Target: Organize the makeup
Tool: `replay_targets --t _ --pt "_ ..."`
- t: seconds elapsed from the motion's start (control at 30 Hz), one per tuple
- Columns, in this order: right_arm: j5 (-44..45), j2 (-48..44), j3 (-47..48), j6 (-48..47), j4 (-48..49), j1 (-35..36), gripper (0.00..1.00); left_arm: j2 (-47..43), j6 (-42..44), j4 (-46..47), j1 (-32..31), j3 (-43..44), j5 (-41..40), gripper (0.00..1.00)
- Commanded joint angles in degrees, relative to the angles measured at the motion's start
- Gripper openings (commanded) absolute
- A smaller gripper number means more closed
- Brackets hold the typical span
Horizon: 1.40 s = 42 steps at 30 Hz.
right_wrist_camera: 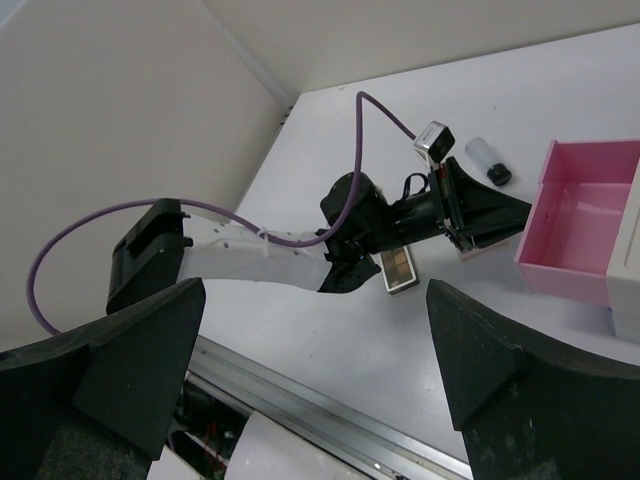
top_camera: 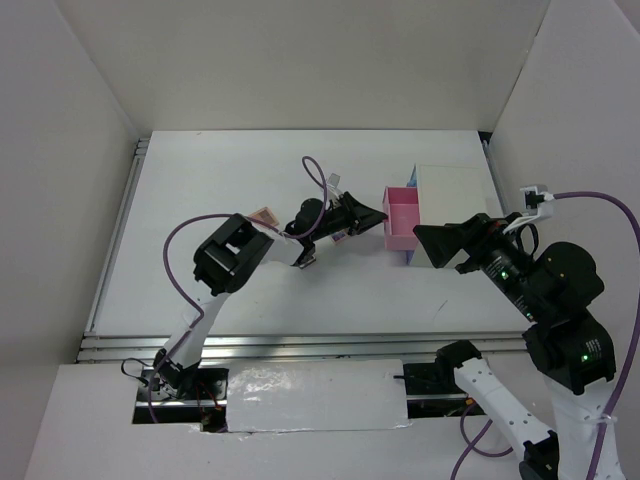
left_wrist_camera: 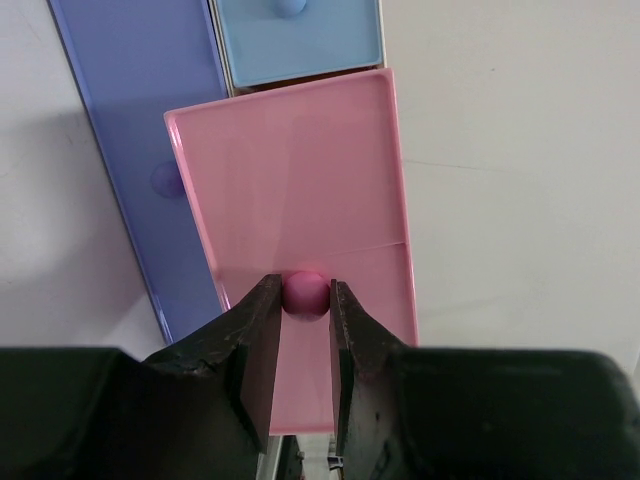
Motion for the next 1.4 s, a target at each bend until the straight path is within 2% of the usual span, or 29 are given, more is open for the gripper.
replay_targets --t 0.0,0.07,0.1,0.2,0.27,0.3,0.33,0.37,0.43,0.5,0.57,0.6,0.67,0.7,0.73,0.77,0.8,0.83,0.9,0.93,1.0,1.13,1.23,1.37 --pt "-0.74 0.8 -0.39 -0.62 2.03 -0.09 0.99 -3.46 2.84 0.94 0.82 0.46 0.12 0.3" --pt "-0.57 0.89 -0.39 -0.88 2.03 0.0 0.99 -3.98 2.92 1.03 0.82 0.11 0.12 0.39" --pt "-0.57 1.07 -0.39 -0.97 1.85 0.0 0.99 -4.86 3.53 0.68 0.9 -0.07 -0.14 0.5" --pt "-0.48 1.33 -0.3 -1.32 1.76 0.0 0.99 -7.05 5.55 -0.72 0.91 -2.52 -1.54 0.65" --pt "-0.66 1.59 -0.39 -1.32 1.85 0.0 0.99 -9.95 6.7 -2.47 1.26 -4.45 -2.25 0.69" --pt "-0.66 1.6 -0.39 -1.41 1.85 0.0 1.0 -10.92 8.27 -3.18 1.43 -5.07 -2.86 0.76" --pt "-0.83 1.86 -0.48 -1.41 1.94 0.0 1.0 -13.1 8.98 -4.06 1.78 -5.69 -3.21 0.97" --pt "-0.92 1.95 -0.39 -1.32 2.03 0.0 1.0 -14.26 10.47 -5.89 1.96 -7.0 -3.65 0.99" --pt "-1.01 2.12 -0.39 -1.32 2.11 0.08 1.0 -17.77 12.06 -8.88 2.75 -8.24 -5.58 0.99" --pt "-1.18 2.38 -0.21 -1.41 2.03 0.0 1.0 -21.71 15.57 -20.18 3.54 -8.6 -10.21 0.99" --pt "-0.92 2.3 -0.04 -1.41 1.85 0.0 1.0 -23.66 17.94 -34.66 3.72 -4.22 -16.89 1.0" --pt "-0.75 2.3 -0.12 -1.5 1.85 -0.09 1.0 -24.02 19.52 -50.31 3.54 -1.68 -25.54 0.99" --pt "-0.74 2.21 -0.21 -1.41 1.94 0.0 1.0 -22.28 19.71 -64.9 3.45 9.2 -33.76 1.0" --pt "-0.66 2.3 -0.21 -1.32 2.03 -0.09 1.0 -18.26 19.63 -77.59 3.63 13.51 -36.85 0.99" --pt "-0.74 2.3 -0.3 -1.32 1.94 -0.09 1.0 -15.88 20.06 -82.68 3.8 23.47 -41.32 0.99" --pt "-0.92 2.39 -0.3 -1.24 1.94 0.08 1.0 -10.11 21.72 -87.16 3.81 29.05 -42.93 0.99" --pt "-0.92 2.56 -0.3 -1.23 2.03 0.0 1.0 -6.74 22.08 -95.74 3.81 34.42 -44.68 0.99" --pt "-1.01 2.65 -0.3 -1.23 1.94 -0.09 1.0 -3.93 23.39 -98.87 3.89 44.65 -46.7 0.99" --pt "-0.83 2.83 -0.21 -1.41 1.85 0.08 1.0 3.2 24.28 -103.96 4.15 54.37 -47.6 0.99" --pt "-0.92 2.91 -0.13 -1.32 1.76 0.08 1.0 4.61 24.54 -104.52 4.42 55.82 -47.77 0.99" --pt "-0.66 2.91 -0.04 -1.5 1.5 0.09 1.0 6.65 24.2 -103.05 5.12 55.05 -47.78 0.99" --pt "-0.48 3.0 0.05 -1.76 1.32 0.17 1.0 6.73 27.17 -93.04 5.48 48.54 -45.41 0.99" --pt "-0.31 2.91 0.05 -2.02 1.06 0.08 1.0 10.15 27.97 -96.25 5.39 54.15 -46.1 1.0" --pt "-0.48 2.56 -0.39 -2.2 1.59 0.17 1.0 11.65 29.38 -93.29 5.3 54.51 -45.76 0.99"
